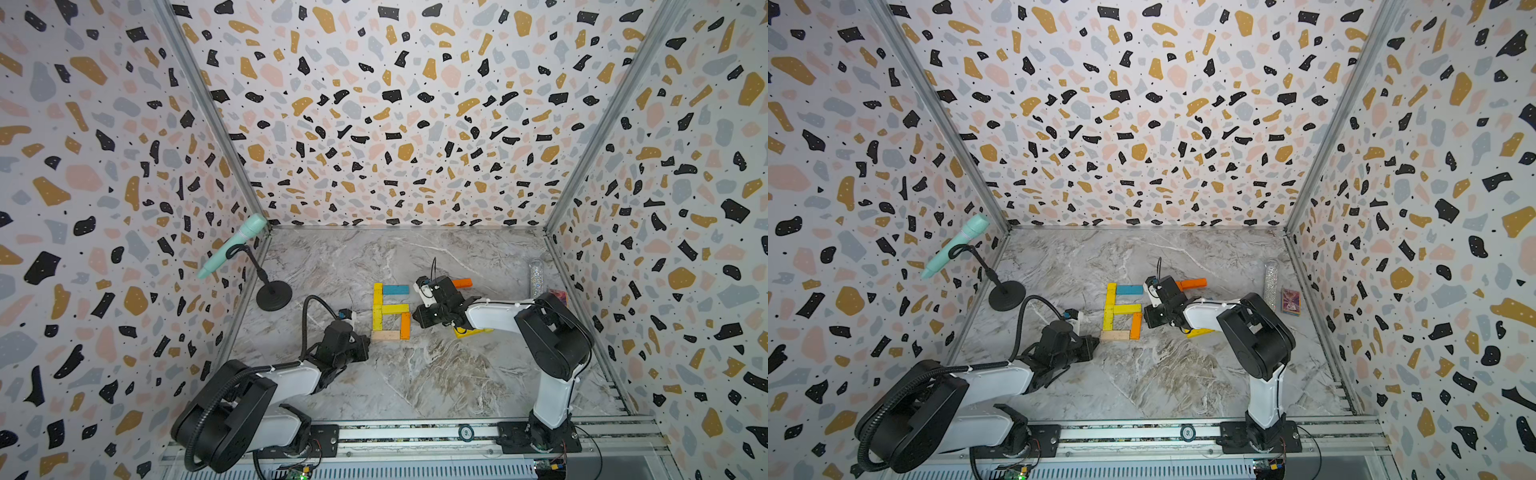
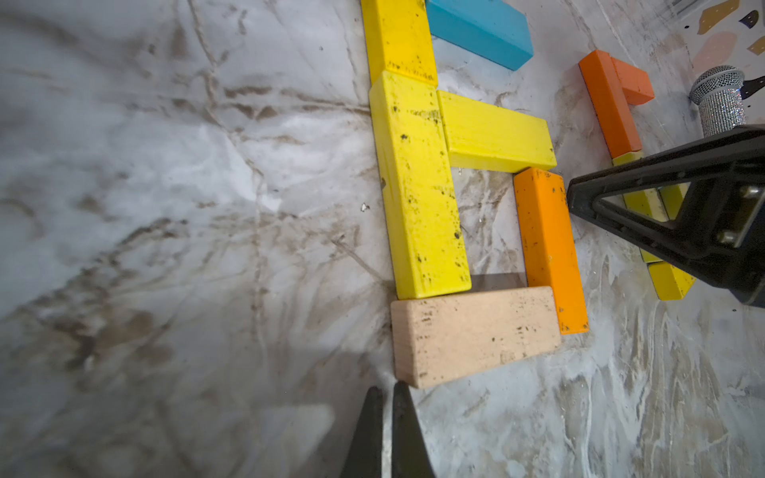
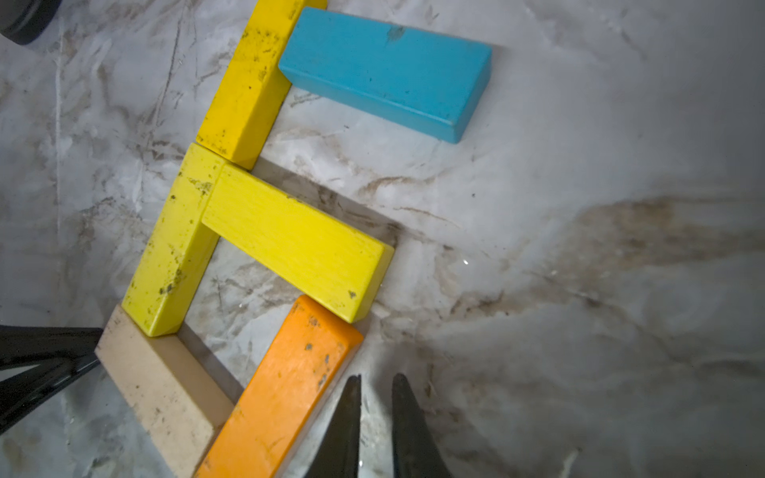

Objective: Assemble the number 6 with building blocks
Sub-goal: Adjust the building block at the center of the board.

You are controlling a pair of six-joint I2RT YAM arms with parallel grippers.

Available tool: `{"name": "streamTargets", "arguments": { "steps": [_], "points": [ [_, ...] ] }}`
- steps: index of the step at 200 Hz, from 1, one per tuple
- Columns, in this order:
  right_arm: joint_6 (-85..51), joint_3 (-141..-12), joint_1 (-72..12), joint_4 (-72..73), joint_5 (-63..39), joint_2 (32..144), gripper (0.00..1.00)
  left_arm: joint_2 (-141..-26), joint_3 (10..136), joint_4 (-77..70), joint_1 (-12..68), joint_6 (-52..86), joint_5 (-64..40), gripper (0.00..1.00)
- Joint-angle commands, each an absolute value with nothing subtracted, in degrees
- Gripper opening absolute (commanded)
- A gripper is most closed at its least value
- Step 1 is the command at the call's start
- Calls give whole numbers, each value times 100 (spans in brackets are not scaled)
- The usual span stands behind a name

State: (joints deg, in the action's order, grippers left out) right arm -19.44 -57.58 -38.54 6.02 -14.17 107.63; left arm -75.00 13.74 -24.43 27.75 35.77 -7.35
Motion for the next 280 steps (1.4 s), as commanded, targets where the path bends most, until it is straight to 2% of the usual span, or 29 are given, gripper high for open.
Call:
{"name": "streamTargets", "arguments": {
  "steps": [1,280],
  "points": [
    [-1968,-5814,-3885,600,-1468,10805,17,-7546,1301,-2628,2743,3606,-807,0],
    [-1877,-6020,-3870,511,-1468,11003,17,-7699,1081,-2935,2742,3744,-913,0]
  ]
}}
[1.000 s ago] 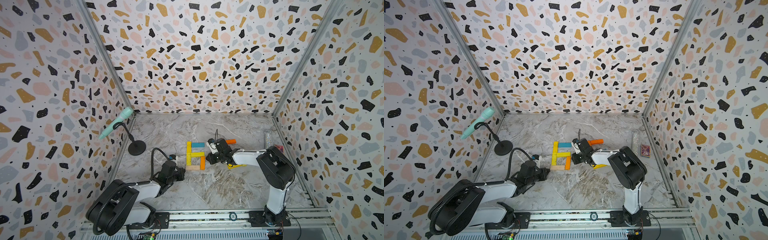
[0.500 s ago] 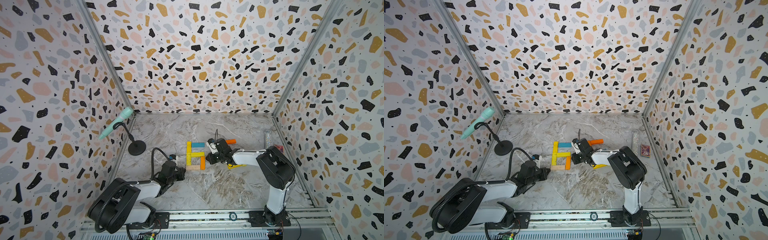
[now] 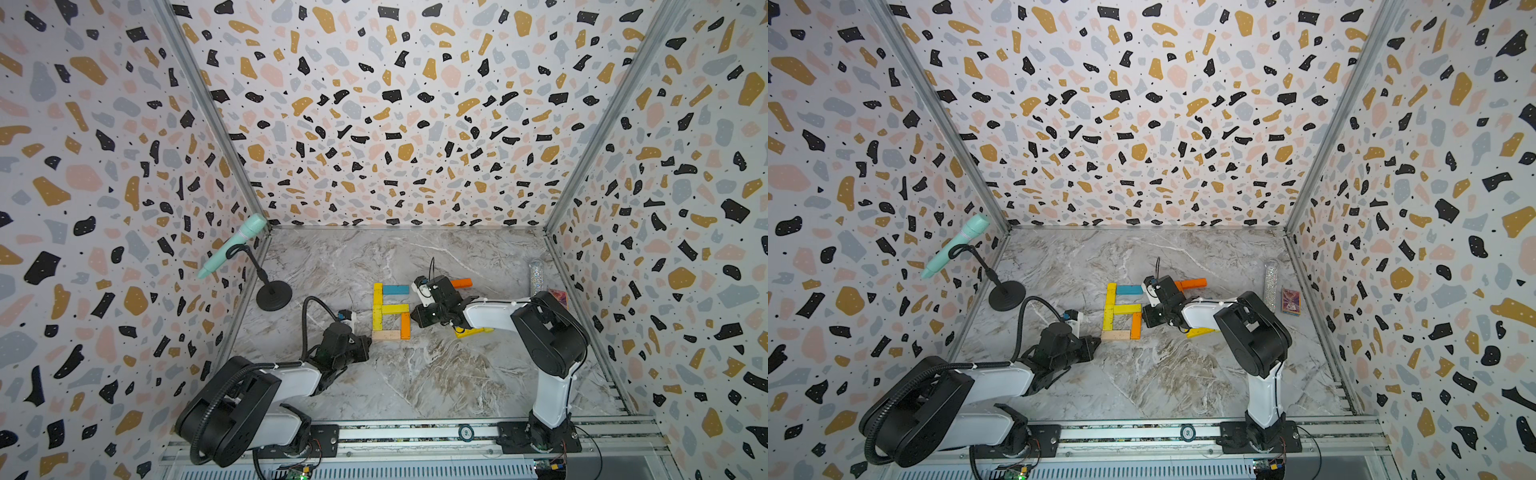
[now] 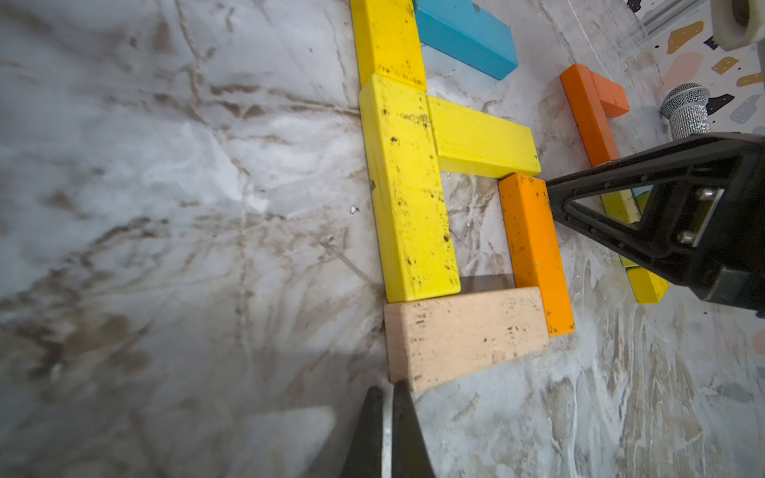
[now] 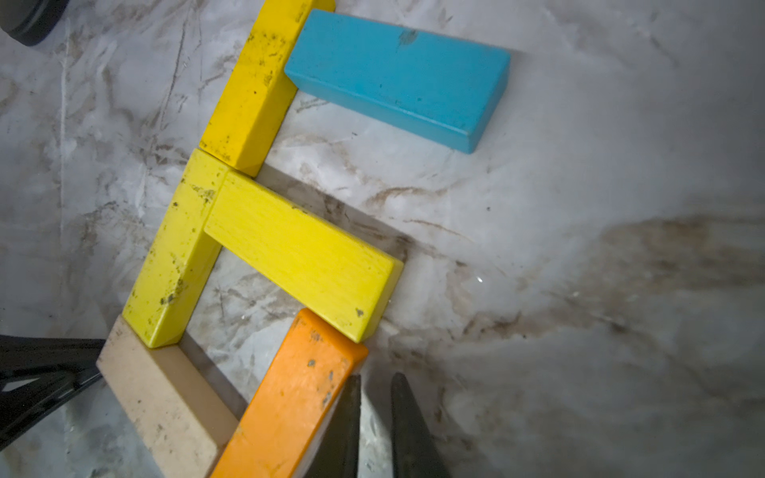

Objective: Assemble the number 6 with building blocks
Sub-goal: Adjust the building block at the center of the board.

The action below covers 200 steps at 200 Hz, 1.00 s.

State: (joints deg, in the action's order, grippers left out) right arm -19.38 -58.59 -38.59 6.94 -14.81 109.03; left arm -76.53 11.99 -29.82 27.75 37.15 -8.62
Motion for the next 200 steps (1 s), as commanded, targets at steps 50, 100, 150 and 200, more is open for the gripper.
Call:
{"name": "streamTargets", "arguments": {
  "steps": [50,100,150,200],
  "points": [
    [-1741,-6143,-3821,268,-1114,10898,18,-7693,1098,-2786,2747,3827,-764,0],
    [-1627,-6302,-3525,214,-1254,10628,18,-7069,1652,-1482,2700,3748,-127,0],
    [-1358,-6831,-3345,110,-1503,10904,26,-7043,2574,-767,2285,3421,-87,0],
    [-1377,-7490,-3284,-79,-1307,11422,20,-8220,3699,-750,2177,2905,-149,0]
  ]
}}
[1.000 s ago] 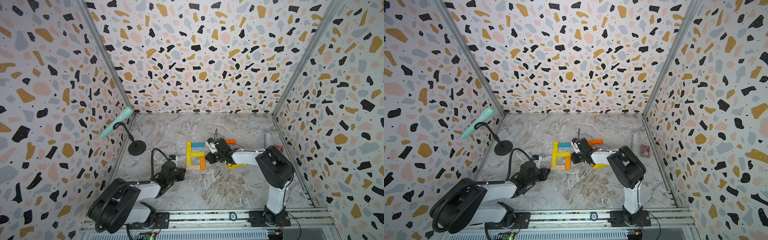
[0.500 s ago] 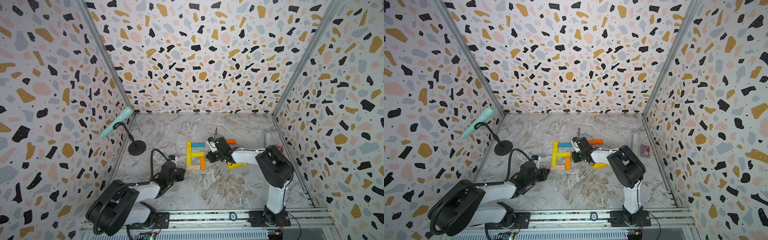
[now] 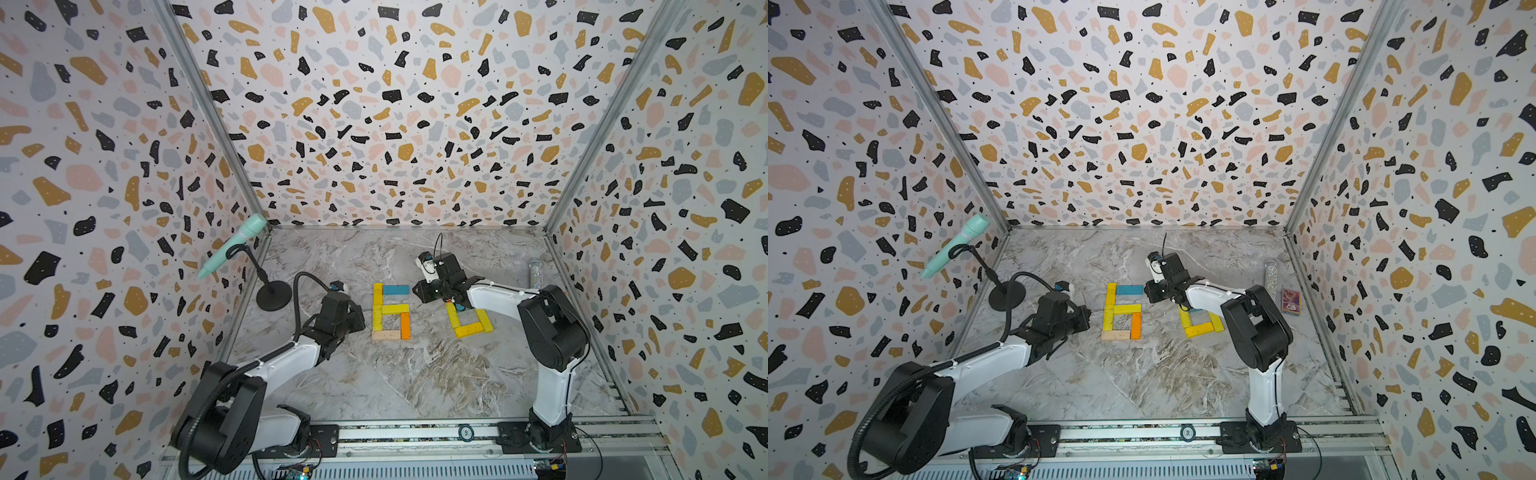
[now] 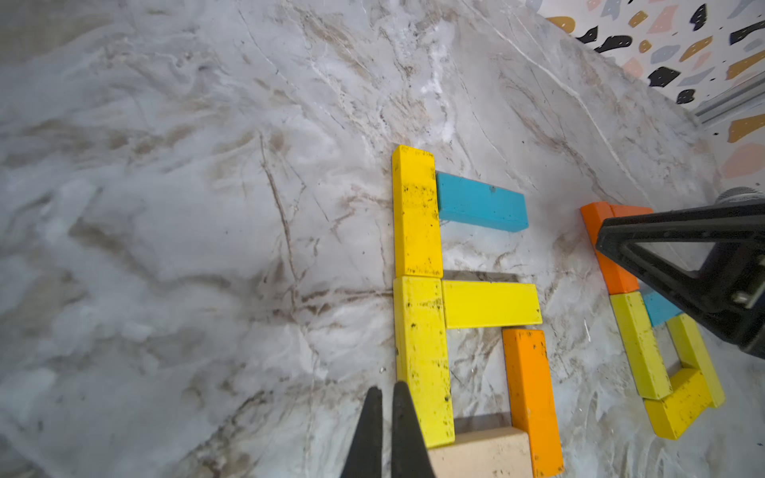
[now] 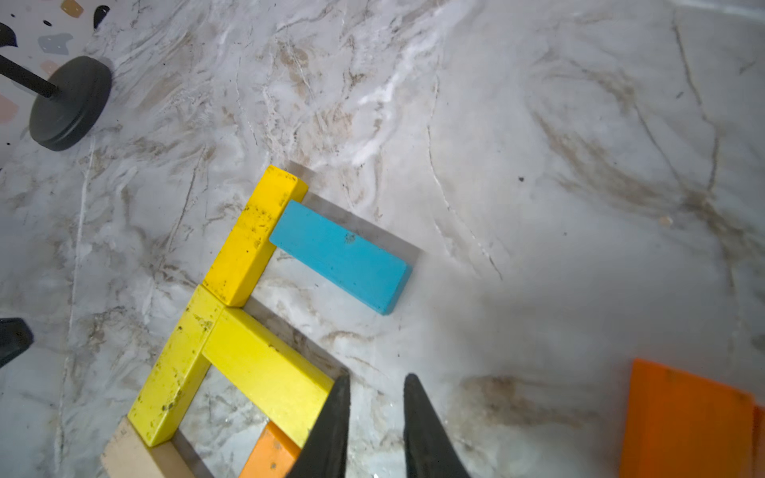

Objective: Assemble the number 6 with building blocks
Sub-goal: Adjust the building block at the center of the board.

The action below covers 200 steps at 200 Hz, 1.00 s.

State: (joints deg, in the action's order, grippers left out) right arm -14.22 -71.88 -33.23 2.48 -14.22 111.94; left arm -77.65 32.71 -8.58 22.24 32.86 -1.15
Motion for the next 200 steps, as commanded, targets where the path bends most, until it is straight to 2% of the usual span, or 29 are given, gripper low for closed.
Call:
{"name": "streamTargets", "arguments": {
  "steps": [1,52,74,116,200],
  "points": [
    [-1379,-7493,-3281,-83,-1304,11428,19,-8245,3726,-753,2174,2898,-145,0],
    [-1294,-7716,-3224,-2,-1564,11672,18,-9287,4495,-938,1997,2614,-317,0],
    [-1178,-7675,-3240,43,-1602,11711,29,-9549,4719,-923,1960,2489,-343,0],
    [-1042,-7884,-3251,-23,-1642,11949,40,-9936,5065,-847,1872,2307,-413,0],
    [-835,-8393,-3398,-329,-1334,12353,48,-10143,5186,-851,1793,2296,-562,0]
  ]
}}
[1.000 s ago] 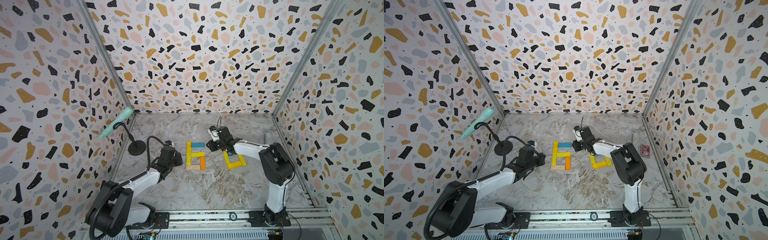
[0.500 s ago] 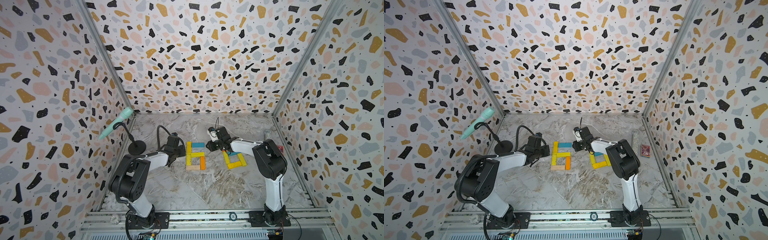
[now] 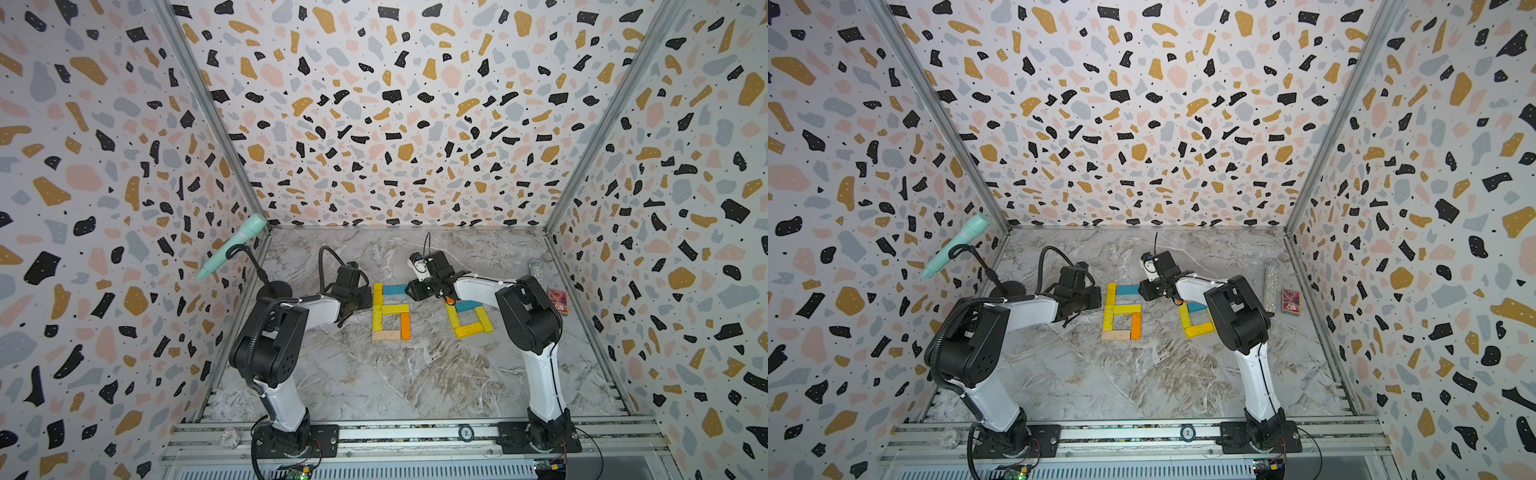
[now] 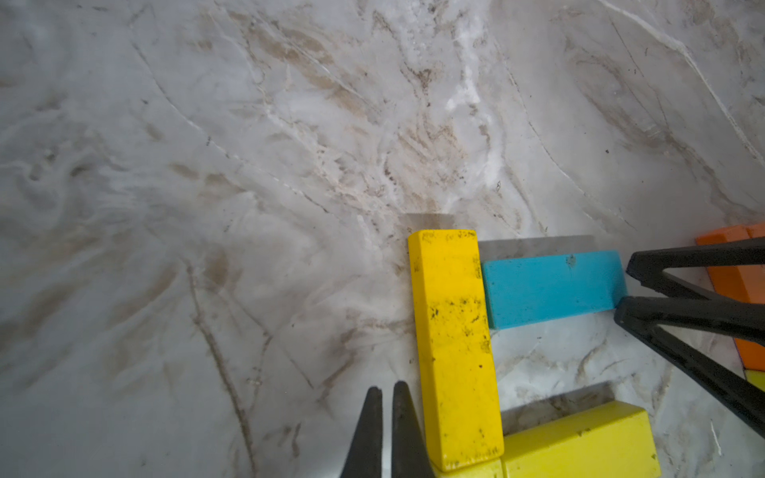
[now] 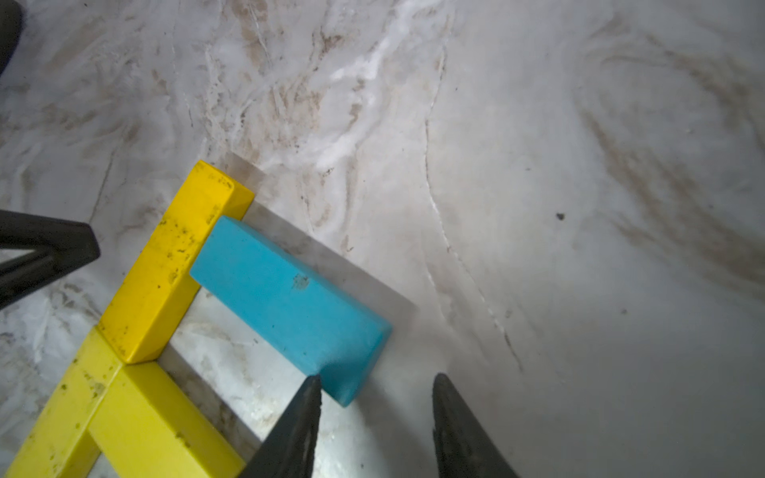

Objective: Assemble the number 6 with building blocks
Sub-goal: Adjust the building block at the center of the board.

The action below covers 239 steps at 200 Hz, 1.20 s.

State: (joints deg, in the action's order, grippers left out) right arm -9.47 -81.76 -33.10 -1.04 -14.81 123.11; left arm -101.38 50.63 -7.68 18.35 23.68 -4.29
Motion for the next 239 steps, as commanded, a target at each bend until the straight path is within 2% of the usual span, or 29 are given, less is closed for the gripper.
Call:
{"name": "streamTargets", "arguments": {
  "steps": [1,178,218,239],
  "points": [
    [-835,-8393,-3400,-331,-1326,12355,48,-10143,5186,-852,1793,2299,-562,0],
    [-1309,-9026,-3851,-916,-436,12875,64,-10221,5063,-957,1732,2241,-756,0],
    [-1299,-8851,-3789,-886,-590,12601,65,-10352,5188,-980,1670,2216,-755,0],
    [-1455,-8426,-3583,-485,-1106,12114,66,-10482,5352,-984,1643,2165,-687,0]
  ]
}}
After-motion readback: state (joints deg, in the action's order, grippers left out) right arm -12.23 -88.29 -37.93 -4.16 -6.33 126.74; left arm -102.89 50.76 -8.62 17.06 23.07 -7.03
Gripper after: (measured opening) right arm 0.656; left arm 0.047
